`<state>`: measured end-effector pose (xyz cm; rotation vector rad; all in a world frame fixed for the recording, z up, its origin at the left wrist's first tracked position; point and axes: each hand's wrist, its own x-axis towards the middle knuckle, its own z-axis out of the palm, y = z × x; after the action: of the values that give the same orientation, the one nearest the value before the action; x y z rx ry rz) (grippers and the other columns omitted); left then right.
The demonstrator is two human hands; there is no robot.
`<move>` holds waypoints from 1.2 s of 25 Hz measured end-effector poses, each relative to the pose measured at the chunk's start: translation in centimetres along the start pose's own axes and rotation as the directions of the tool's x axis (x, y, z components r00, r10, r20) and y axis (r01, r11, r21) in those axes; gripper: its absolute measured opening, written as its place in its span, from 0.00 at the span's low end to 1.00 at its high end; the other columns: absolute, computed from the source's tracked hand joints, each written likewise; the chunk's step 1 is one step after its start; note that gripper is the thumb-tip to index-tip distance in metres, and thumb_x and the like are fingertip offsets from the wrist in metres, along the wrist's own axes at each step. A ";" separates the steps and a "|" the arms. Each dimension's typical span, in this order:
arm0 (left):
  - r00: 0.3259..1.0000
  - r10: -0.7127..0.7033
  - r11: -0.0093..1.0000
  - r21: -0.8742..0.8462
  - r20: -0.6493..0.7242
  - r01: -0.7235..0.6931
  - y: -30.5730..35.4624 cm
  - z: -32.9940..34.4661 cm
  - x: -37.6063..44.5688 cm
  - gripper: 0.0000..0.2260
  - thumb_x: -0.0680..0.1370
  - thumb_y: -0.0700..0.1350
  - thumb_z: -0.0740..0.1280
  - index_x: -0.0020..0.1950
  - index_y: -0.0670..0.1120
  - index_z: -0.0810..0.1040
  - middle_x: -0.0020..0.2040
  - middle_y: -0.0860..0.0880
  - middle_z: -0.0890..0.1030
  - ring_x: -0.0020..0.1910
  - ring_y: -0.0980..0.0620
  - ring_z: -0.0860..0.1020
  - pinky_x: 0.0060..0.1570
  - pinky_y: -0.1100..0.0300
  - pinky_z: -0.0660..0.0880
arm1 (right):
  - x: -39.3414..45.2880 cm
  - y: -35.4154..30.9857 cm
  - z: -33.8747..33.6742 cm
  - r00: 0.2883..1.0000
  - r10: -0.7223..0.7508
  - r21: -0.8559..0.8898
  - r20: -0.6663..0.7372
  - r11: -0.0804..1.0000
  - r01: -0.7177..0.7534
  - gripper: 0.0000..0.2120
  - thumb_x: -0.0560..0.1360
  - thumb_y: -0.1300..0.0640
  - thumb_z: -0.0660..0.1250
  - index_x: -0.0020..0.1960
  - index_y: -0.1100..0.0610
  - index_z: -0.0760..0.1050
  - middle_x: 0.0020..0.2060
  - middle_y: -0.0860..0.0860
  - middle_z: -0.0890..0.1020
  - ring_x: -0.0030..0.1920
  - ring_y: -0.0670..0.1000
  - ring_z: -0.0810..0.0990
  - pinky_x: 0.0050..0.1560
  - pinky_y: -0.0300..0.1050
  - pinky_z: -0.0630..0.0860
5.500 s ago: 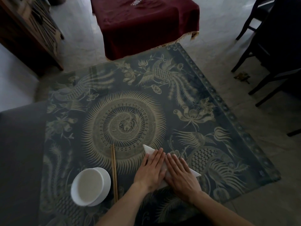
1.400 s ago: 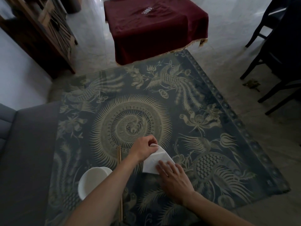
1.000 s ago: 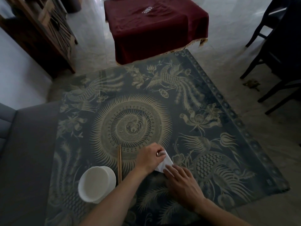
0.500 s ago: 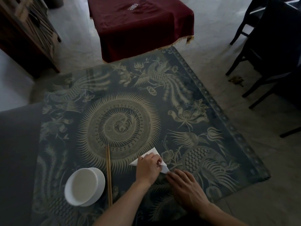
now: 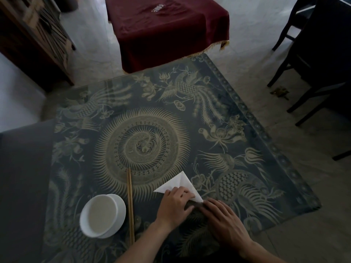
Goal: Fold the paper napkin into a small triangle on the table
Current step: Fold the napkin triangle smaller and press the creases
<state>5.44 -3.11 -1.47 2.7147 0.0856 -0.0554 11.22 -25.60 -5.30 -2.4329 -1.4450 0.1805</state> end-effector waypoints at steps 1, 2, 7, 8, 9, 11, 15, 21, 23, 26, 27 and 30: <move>1.000 0.025 0.999 0.034 -0.004 -0.025 -0.1 -0.1 -0.3 0.14 0.72 0.53 0.69 0.56 0.53 0.80 0.54 0.52 0.79 0.50 0.48 0.77 0.48 0.51 0.73 | -0.1 0.1 0.0 1.000 0.003 0.010 -0.003 1.000 -0.003 0.22 0.77 0.52 0.63 0.70 0.52 0.71 0.67 0.51 0.75 0.69 0.53 0.69 0.69 0.51 0.64; 0.999 0.044 0.997 0.070 -0.004 -0.043 -0.3 -0.2 -0.5 0.13 0.72 0.54 0.68 0.55 0.53 0.79 0.54 0.52 0.79 0.49 0.48 0.77 0.47 0.51 0.74 | -0.3 0.2 0.1 1.000 0.007 0.018 -0.002 1.000 -0.007 0.21 0.77 0.52 0.63 0.70 0.52 0.71 0.67 0.50 0.75 0.70 0.52 0.69 0.69 0.51 0.64; 0.996 0.084 0.986 0.146 0.019 -0.086 -0.7 -0.1 -1.1 0.13 0.73 0.55 0.66 0.55 0.53 0.78 0.55 0.51 0.77 0.51 0.48 0.76 0.47 0.51 0.74 | 0.0 0.0 -0.4 0.999 0.030 0.044 0.029 0.999 -0.032 0.22 0.75 0.52 0.62 0.69 0.52 0.71 0.66 0.49 0.73 0.67 0.52 0.72 0.66 0.49 0.66; 0.996 0.083 0.985 0.147 0.025 -0.086 -0.8 -0.1 -1.1 0.13 0.73 0.55 0.66 0.55 0.53 0.77 0.55 0.51 0.77 0.51 0.48 0.76 0.47 0.51 0.74 | 0.3 -0.1 -0.7 0.998 0.048 0.046 0.037 0.998 -0.049 0.23 0.75 0.52 0.63 0.70 0.52 0.70 0.66 0.49 0.73 0.65 0.52 0.73 0.63 0.48 0.67; 0.996 0.082 0.985 0.149 0.027 -0.085 -0.8 -0.1 -1.2 0.13 0.74 0.55 0.66 0.56 0.53 0.77 0.56 0.51 0.77 0.52 0.48 0.76 0.47 0.51 0.74 | 0.8 -0.2 -0.9 0.997 0.066 0.044 0.040 0.997 -0.068 0.24 0.74 0.52 0.64 0.70 0.53 0.69 0.65 0.49 0.72 0.63 0.52 0.74 0.60 0.47 0.69; 0.997 0.074 0.987 0.141 0.004 -0.074 -0.8 -0.1 -1.2 0.13 0.74 0.54 0.66 0.56 0.52 0.78 0.56 0.51 0.77 0.53 0.48 0.76 0.48 0.52 0.73 | 2.2 -0.4 -1.5 0.995 0.092 0.030 0.047 0.995 -0.093 0.25 0.74 0.53 0.64 0.71 0.54 0.68 0.66 0.49 0.72 0.61 0.52 0.74 0.55 0.47 0.71; 0.999 -0.027 0.991 0.126 -0.037 0.032 -1.3 -0.8 -1.0 0.17 0.77 0.52 0.63 0.63 0.48 0.77 0.62 0.48 0.77 0.63 0.48 0.74 0.60 0.50 0.71 | 6.1 -1.2 -3.1 0.985 0.146 -0.058 0.093 0.988 -0.141 0.27 0.76 0.50 0.57 0.74 0.58 0.66 0.71 0.53 0.70 0.69 0.56 0.70 0.62 0.53 0.71; 0.979 -0.142 0.970 0.218 0.145 0.109 -1.8 -0.3 -0.9 0.28 0.83 0.56 0.44 0.79 0.43 0.45 0.80 0.47 0.44 0.78 0.49 0.40 0.73 0.47 0.41 | 11.0 -2.4 -2.8 0.945 0.118 -0.154 0.304 0.985 -0.073 0.34 0.82 0.43 0.49 0.77 0.57 0.34 0.75 0.52 0.33 0.74 0.57 0.29 0.72 0.59 0.34; 0.971 -0.158 0.968 0.223 0.181 0.116 -2.1 -0.1 -0.8 0.29 0.82 0.58 0.40 0.78 0.44 0.38 0.79 0.49 0.39 0.76 0.51 0.34 0.72 0.47 0.36 | 11.7 -2.3 -2.7 0.928 0.103 -0.173 0.357 0.984 -0.043 0.36 0.82 0.42 0.49 0.76 0.56 0.31 0.75 0.51 0.30 0.72 0.57 0.25 0.72 0.60 0.32; 0.962 -0.170 0.968 0.220 0.213 0.122 -2.8 0.0 -0.7 0.30 0.81 0.61 0.37 0.78 0.46 0.36 0.79 0.50 0.37 0.75 0.53 0.32 0.72 0.47 0.34 | 12.2 -2.0 -2.4 0.918 0.095 -0.172 0.385 0.985 -0.029 0.37 0.81 0.40 0.49 0.76 0.55 0.30 0.74 0.51 0.29 0.72 0.57 0.25 0.71 0.60 0.31; 0.960 -0.175 0.967 0.221 0.218 0.126 -2.9 0.0 -0.6 0.31 0.80 0.62 0.36 0.78 0.46 0.35 0.79 0.51 0.36 0.75 0.54 0.31 0.72 0.46 0.34 | 12.3 -2.0 -2.2 0.918 0.097 -0.173 0.385 0.984 -0.031 0.37 0.81 0.40 0.49 0.76 0.55 0.30 0.74 0.51 0.29 0.72 0.57 0.25 0.71 0.60 0.31; 0.956 -0.181 0.966 0.224 0.232 0.129 -3.1 0.3 -0.7 0.32 0.79 0.63 0.34 0.78 0.46 0.34 0.78 0.51 0.35 0.75 0.55 0.31 0.73 0.44 0.35 | 12.2 -1.8 -1.8 0.911 0.099 -0.184 0.400 0.983 -0.026 0.37 0.80 0.39 0.47 0.76 0.55 0.30 0.75 0.52 0.30 0.72 0.59 0.26 0.70 0.59 0.31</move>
<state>4.51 -0.46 -2.93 2.8755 0.2313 -0.4789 16.08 -14.46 -2.42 -2.7018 -1.6051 0.6373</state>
